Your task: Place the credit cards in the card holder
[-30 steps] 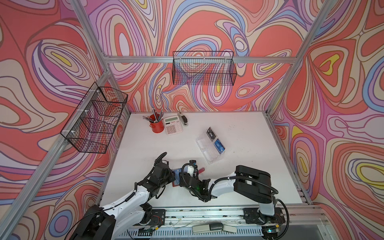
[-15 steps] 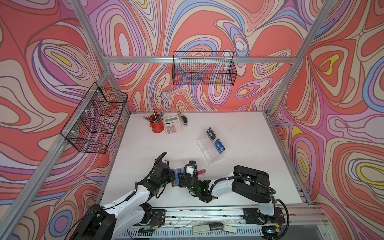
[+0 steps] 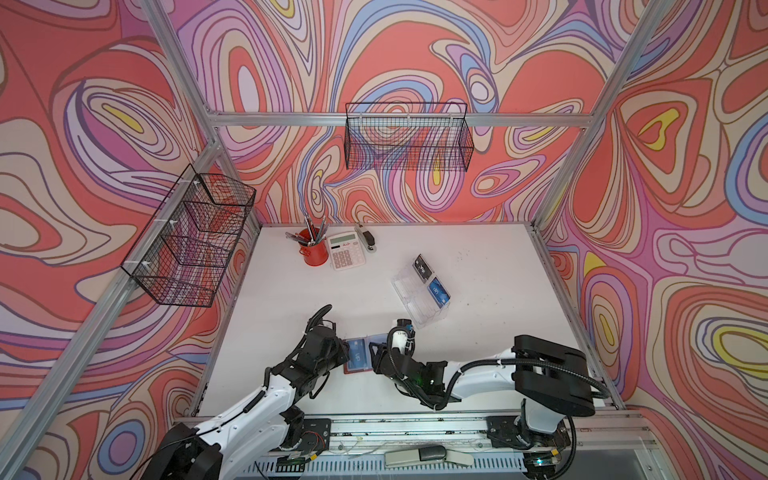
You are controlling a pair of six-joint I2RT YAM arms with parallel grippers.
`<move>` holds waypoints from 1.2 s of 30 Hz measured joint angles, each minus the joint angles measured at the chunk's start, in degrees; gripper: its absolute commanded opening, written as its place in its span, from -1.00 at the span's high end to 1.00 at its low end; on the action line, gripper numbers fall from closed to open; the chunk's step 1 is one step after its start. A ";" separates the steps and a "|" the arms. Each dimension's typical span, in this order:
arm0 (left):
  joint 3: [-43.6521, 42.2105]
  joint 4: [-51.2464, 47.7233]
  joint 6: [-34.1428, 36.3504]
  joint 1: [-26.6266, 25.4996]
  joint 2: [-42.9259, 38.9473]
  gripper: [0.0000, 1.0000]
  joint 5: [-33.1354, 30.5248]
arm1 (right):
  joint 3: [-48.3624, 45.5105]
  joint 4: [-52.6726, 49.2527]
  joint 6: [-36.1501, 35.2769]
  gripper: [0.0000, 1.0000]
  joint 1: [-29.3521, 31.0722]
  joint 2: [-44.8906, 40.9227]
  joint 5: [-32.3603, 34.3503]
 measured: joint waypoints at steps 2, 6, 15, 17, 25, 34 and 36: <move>-0.11 -0.37 0.00 0.00 -2.25 0.31 -0.35 | -1.22 -1.31 0.68 0.04 -0.28 -0.90 1.03; -0.92 -0.39 -0.02 0.00 -5.29 0.28 -0.96 | -2.45 -3.93 1.75 0.04 -1.03 -0.79 1.66; -1.44 -0.79 -0.02 0.00 -4.37 0.24 -1.07 | -1.99 -4.15 1.42 0.08 -1.84 2.19 -0.55; -1.44 -0.79 0.00 0.00 -3.02 0.24 -0.76 | -1.31 -3.93 0.98 0.10 -1.84 3.50 -1.53; -1.44 -0.09 0.00 0.00 0.79 0.24 0.39 | 1.55 -3.78 -0.76 0.14 -2.01 6.08 -3.56; -1.44 0.85 0.00 0.00 1.86 0.23 0.48 | 2.19 -4.98 -1.51 0.15 -2.16 6.40 -3.26; -1.44 0.92 0.00 0.00 1.86 0.23 0.74 | 2.38 -6.29 -1.81 0.16 -2.16 5.84 -2.93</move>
